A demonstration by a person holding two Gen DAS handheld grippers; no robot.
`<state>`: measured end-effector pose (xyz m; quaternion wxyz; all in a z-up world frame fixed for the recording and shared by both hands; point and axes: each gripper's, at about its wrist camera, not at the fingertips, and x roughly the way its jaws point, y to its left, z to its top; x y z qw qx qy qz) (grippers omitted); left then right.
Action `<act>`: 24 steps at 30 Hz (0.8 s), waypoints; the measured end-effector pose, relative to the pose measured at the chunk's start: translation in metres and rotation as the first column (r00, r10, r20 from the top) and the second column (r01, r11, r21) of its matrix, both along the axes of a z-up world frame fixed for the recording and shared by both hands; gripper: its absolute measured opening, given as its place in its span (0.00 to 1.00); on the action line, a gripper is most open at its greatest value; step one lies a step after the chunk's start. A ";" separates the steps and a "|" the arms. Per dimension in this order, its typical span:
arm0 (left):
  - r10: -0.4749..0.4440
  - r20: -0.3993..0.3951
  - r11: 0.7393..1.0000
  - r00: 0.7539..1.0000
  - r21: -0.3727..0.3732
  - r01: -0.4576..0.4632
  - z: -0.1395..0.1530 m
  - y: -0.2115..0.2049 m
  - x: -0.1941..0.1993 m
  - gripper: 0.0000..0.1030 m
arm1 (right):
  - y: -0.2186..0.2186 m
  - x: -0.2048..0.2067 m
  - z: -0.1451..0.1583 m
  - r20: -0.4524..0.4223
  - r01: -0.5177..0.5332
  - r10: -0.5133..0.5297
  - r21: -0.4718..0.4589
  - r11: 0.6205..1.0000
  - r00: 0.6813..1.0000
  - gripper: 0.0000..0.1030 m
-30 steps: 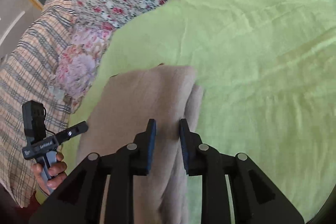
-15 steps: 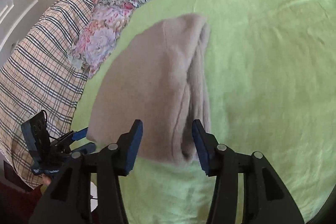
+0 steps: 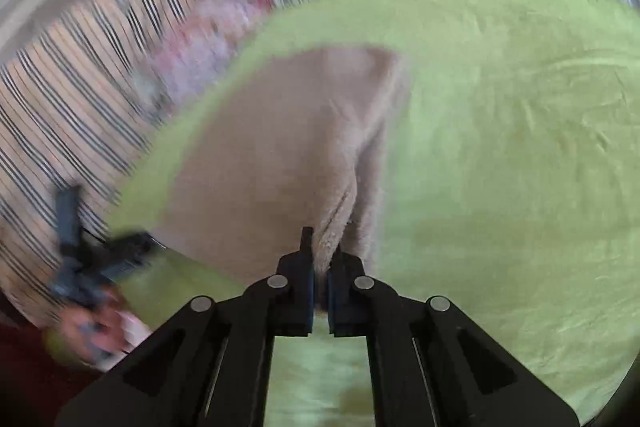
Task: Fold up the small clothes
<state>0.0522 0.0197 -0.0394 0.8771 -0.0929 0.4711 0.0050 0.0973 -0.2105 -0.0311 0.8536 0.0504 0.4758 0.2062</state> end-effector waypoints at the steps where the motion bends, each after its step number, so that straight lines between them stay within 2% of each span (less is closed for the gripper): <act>1: -0.003 -0.003 1.000 1.000 0.012 0.003 -0.001 -0.003 0.000 0.12 | 0.002 0.002 -0.010 -0.018 -0.006 0.005 -0.031 1.000 1.000 0.05; 3: -0.008 -0.006 1.000 1.000 0.009 0.008 0.001 -0.001 0.000 0.12 | -0.002 0.003 -0.017 -0.031 -0.001 0.000 -0.021 1.000 1.000 0.05; 6: -0.003 -0.021 1.000 1.000 -0.030 0.003 -0.001 0.004 0.000 0.12 | -0.008 0.004 -0.009 -0.025 0.032 -0.032 -0.019 0.999 0.999 0.05; 12: -0.009 -0.035 1.000 0.999 -0.021 0.008 -0.003 -0.003 0.000 0.12 | -0.009 0.007 -0.016 -0.051 0.064 -0.066 -0.034 0.997 0.997 0.05; 14: -0.008 -0.038 0.999 0.999 -0.043 0.006 -0.004 0.000 0.000 0.13 | -0.007 0.006 -0.017 -0.044 0.067 -0.070 -0.062 0.996 0.997 0.05; 17: -0.014 -0.035 0.998 0.999 -0.062 0.012 -0.004 0.003 0.001 0.14 | -0.012 0.006 -0.018 -0.057 0.106 -0.108 -0.038 0.994 0.993 0.05; 20: -0.008 -0.038 0.996 0.999 -0.091 0.004 -0.007 0.006 0.002 0.14 | -0.008 0.004 -0.016 -0.051 0.114 -0.117 -0.057 0.992 0.992 0.05; 24: -0.045 -0.040 0.992 0.998 -0.121 0.040 -0.007 0.010 0.000 0.17 | -0.009 0.001 -0.018 -0.065 0.132 -0.135 -0.048 0.990 0.989 0.06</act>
